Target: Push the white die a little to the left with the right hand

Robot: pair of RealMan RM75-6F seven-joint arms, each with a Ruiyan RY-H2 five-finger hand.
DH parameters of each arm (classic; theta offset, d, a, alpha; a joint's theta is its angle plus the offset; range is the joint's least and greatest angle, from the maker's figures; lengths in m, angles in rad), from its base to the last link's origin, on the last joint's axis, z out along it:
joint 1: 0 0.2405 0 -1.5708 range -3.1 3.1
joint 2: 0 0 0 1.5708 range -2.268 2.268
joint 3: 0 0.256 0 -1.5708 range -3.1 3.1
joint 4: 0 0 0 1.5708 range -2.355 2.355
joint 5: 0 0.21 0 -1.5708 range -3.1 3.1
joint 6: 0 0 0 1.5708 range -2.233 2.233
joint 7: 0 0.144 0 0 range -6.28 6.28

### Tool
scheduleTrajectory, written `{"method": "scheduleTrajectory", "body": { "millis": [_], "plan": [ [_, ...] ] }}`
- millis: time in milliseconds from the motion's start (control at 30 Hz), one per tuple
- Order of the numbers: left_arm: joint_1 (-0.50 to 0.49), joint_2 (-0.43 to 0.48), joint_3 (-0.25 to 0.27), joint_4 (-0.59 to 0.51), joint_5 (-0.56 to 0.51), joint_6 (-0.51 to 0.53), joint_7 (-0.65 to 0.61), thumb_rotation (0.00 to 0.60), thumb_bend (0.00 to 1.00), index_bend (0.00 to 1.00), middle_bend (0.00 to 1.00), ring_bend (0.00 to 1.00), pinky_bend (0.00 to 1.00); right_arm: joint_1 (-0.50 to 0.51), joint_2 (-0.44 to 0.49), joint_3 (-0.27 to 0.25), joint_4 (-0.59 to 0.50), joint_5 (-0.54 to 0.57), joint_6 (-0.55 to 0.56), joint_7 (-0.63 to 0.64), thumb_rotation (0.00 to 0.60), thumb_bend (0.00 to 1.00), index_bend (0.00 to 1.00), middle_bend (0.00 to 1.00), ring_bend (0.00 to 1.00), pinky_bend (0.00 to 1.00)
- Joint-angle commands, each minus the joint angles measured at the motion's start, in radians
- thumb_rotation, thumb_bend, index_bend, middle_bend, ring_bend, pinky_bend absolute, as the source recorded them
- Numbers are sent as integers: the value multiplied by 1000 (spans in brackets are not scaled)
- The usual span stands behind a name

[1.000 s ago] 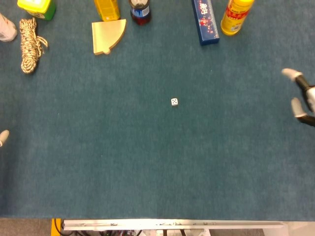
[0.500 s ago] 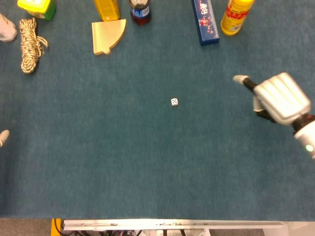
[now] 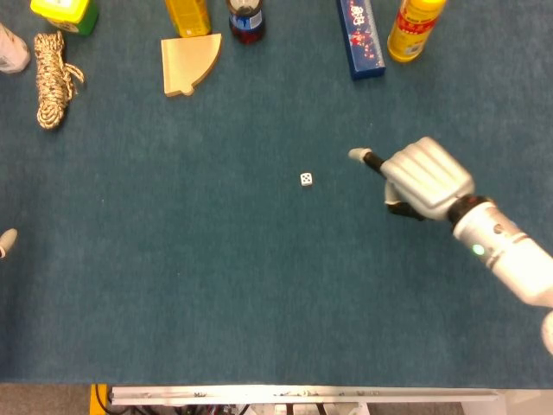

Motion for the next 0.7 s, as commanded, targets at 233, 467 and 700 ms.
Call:
{"method": "scheduleTrajectory", "body": {
  "millis": [233,467,700],
  "plan": [
    [4,-4,2,15,-3,0,-12,600,163,26,101,58,15,118,-95,-51,64,171,-20,-63,389,983,161,1000,1000,1000],
    [4,-6,3,22,0,0,-19,600,163,26,101,58,15,205,-149,-81,107,310,-19,-103,390,992,161,1000,1000,1000],
    [7,-6,3,28,-6,0,-23,600,163,26,101,58,15,274,-201,-100,165,401,-21,-104,390,992,162,1000,1000,1000]
  ]
}}
